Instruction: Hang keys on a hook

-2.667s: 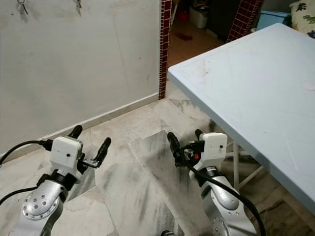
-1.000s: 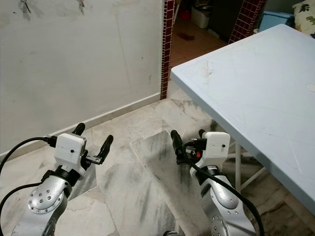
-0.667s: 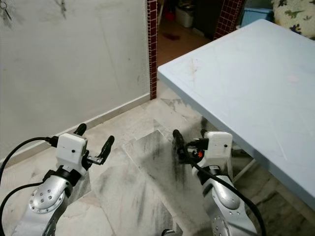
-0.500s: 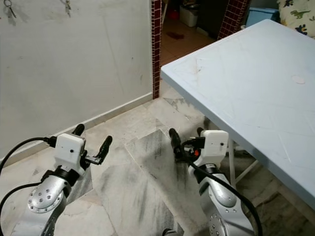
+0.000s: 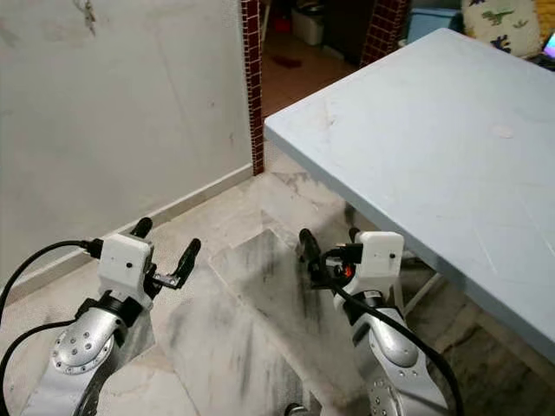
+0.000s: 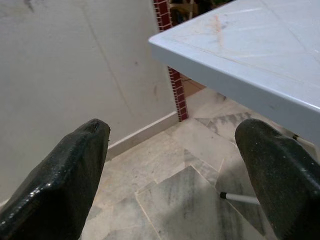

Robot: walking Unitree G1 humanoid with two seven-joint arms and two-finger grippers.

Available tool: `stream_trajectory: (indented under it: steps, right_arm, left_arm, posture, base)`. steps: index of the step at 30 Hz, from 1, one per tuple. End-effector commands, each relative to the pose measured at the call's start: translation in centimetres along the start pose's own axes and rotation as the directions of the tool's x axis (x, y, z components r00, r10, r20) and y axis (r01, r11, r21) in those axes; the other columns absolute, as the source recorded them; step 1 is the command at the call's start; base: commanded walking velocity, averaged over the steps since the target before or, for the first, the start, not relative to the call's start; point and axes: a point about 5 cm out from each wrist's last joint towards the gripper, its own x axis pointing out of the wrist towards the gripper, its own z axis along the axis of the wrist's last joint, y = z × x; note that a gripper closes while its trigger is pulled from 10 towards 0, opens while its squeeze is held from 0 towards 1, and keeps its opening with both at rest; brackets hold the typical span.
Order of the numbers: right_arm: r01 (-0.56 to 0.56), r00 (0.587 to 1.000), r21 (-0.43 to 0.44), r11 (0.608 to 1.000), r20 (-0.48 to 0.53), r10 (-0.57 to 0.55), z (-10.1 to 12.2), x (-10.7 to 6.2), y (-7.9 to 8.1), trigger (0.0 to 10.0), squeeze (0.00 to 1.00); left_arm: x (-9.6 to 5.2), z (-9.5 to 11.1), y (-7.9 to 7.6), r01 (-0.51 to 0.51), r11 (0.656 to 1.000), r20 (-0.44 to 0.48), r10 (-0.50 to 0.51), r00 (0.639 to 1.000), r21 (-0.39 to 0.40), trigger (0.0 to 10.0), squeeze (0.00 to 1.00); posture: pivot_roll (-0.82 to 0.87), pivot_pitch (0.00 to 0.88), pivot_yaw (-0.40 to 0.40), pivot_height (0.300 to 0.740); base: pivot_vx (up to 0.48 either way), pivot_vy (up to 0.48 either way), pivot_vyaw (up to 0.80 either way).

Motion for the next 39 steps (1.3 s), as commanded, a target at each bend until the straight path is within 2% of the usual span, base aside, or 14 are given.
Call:
stream_trajectory:
  steps: [1,36,39]
  right_arm:
    - [0.011,1.000,0.000,1.000,-0.013,-0.011,-0.20,-0.22,-0.26,10.0,0.00]
    - [0.014,1.000,-0.003,1.000,-0.016,-0.014,-0.32,-0.23,-0.19,10.0,0.00]
    - [0.012,1.000,-0.004,1.000,-0.015,-0.013,-0.30,-0.15,-0.21,10.0,0.00]
  left_arm:
    - [-0.11,-0.19,-0.16,0.009,1.000,-0.008,-0.009,1.000,0.000,10.0,0.00]
    - [0.09,-0.12,-0.31,0.024,1.000,-0.001,-0.024,1.000,-0.020,10.0,0.00]
    - [0.12,-0.04,-0.31,0.022,1.000,0.001,-0.022,1.000,0.000,10.0,0.00]
  posture:
    - [0.03,0.159,0.038,0.740]
    - [0.03,0.167,0.042,0.740]
    - [0.04,0.164,0.039,0.740]
  base:
    - [0.000,0.000,-0.80]
    - [0.000,0.000,-0.80]
    - [0.000,0.000,-0.80]
